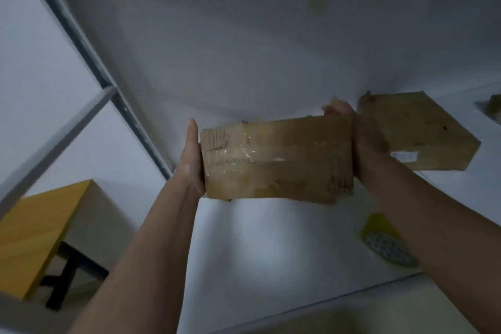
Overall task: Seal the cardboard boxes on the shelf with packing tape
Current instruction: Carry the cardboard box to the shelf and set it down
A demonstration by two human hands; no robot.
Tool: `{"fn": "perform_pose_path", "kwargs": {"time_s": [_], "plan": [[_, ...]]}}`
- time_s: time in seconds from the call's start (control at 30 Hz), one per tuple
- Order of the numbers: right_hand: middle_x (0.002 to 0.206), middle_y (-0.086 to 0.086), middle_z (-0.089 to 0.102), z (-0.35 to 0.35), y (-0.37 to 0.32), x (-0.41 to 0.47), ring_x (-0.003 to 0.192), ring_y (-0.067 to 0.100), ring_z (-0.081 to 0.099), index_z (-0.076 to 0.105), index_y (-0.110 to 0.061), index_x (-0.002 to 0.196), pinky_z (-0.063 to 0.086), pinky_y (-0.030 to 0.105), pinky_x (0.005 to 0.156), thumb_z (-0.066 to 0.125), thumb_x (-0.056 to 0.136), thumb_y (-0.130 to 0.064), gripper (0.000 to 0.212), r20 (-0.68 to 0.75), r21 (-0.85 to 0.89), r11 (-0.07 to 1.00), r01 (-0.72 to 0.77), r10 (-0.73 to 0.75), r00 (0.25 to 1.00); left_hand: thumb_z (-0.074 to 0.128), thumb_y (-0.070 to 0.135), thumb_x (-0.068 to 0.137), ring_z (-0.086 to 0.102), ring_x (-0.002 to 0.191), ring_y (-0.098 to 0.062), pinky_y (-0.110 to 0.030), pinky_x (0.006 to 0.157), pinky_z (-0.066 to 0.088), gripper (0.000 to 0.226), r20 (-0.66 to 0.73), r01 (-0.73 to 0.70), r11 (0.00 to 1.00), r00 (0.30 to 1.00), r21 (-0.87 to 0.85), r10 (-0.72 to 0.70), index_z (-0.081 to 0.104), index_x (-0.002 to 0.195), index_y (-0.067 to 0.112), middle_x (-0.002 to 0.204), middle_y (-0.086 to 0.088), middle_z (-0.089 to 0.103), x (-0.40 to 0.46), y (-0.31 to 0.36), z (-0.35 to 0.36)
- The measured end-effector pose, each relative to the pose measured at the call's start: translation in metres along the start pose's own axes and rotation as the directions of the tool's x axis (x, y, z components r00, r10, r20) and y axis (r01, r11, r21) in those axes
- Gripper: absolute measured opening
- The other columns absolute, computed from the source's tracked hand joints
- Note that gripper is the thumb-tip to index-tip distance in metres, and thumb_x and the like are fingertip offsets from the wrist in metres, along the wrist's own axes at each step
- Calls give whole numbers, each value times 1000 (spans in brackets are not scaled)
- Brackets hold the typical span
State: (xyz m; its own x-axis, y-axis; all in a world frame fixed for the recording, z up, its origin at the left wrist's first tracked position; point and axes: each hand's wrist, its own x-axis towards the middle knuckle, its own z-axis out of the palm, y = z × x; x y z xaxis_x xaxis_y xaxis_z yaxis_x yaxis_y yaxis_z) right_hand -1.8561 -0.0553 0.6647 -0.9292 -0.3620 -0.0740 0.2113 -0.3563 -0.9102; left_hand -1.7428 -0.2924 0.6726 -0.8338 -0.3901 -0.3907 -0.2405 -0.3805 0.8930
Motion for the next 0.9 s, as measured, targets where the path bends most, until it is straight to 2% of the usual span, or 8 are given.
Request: {"fn": "perform_pose_path", "kwargs": {"time_s": [0.07,0.17,0.37,0.43,0.5,0.67,0.8,0.9], "plan": [[55,-8,63,-6,15,8,47,4,60,54,-16,94,44,12,42,45,100,-34,21,63,4,999,52,-52,997,16,91,78,64,114,-39,-61,99,45,97,30,-52,999,998,-14,53,69,125,24,124,-14,68,14,-20,-6],[102,-1,62,-9,39,10,74,7,62,50,-10,123,49,20,61,48,98,-37,37,88,-45,988,144,-140,986,19,84,86,70,103,-33,-50,88,55,87,41,-190,979,980,-68,193,73,116,22,118,-13,71,18,-50,-11],[106,-10,49,-25,60,-32,94,4,53,43,-19,131,45,20,83,54,87,-41,50,118,-138,872,469,-455,882,29,64,98,61,119,-31,-49,103,48,66,321,-282,952,896,-120,306,63,130,16,129,-15,64,-9,-96,-36],[119,-16,47,-22,67,-59,102,0,52,30,-22,147,46,16,81,51,95,-44,60,134,-160,884,438,-421,897,41,51,98,63,110,-29,-47,100,50,50,363,-259,945,876,-198,316,66,121,15,120,-13,67,-28,-112,-50],[127,-10,58,-15,69,-87,108,9,60,45,-26,140,52,26,85,55,86,-61,65,156,-173,942,288,-262,952,50,37,95,62,108,-27,-47,102,48,38,428,-236,925,833,-299,350,65,119,12,115,-12,67,-50,-121,-62],[83,3,75,-11,71,-154,75,17,73,66,-20,99,57,28,59,54,85,-62,46,190,-122,992,34,-11,982,79,23,75,55,126,-34,-52,106,44,70,632,-268,911,657,-313,411,53,137,3,137,-20,56,-105,-135,-87],[71,2,73,-5,53,-188,61,14,71,64,-16,94,57,26,52,66,78,-54,41,295,-132,989,68,-26,955,96,27,51,61,120,-31,-47,97,52,108,603,-359,928,720,-101,344,45,144,5,132,-17,61,-134,-134,-103],[84,5,75,-6,55,-197,72,17,72,71,-15,94,58,32,57,95,27,-44,77,471,-150,985,90,-9,882,101,28,39,65,115,-29,-50,84,57,118,570,-334,942,781,36,255,46,142,11,127,-13,65,-142,-140,-116]]}}
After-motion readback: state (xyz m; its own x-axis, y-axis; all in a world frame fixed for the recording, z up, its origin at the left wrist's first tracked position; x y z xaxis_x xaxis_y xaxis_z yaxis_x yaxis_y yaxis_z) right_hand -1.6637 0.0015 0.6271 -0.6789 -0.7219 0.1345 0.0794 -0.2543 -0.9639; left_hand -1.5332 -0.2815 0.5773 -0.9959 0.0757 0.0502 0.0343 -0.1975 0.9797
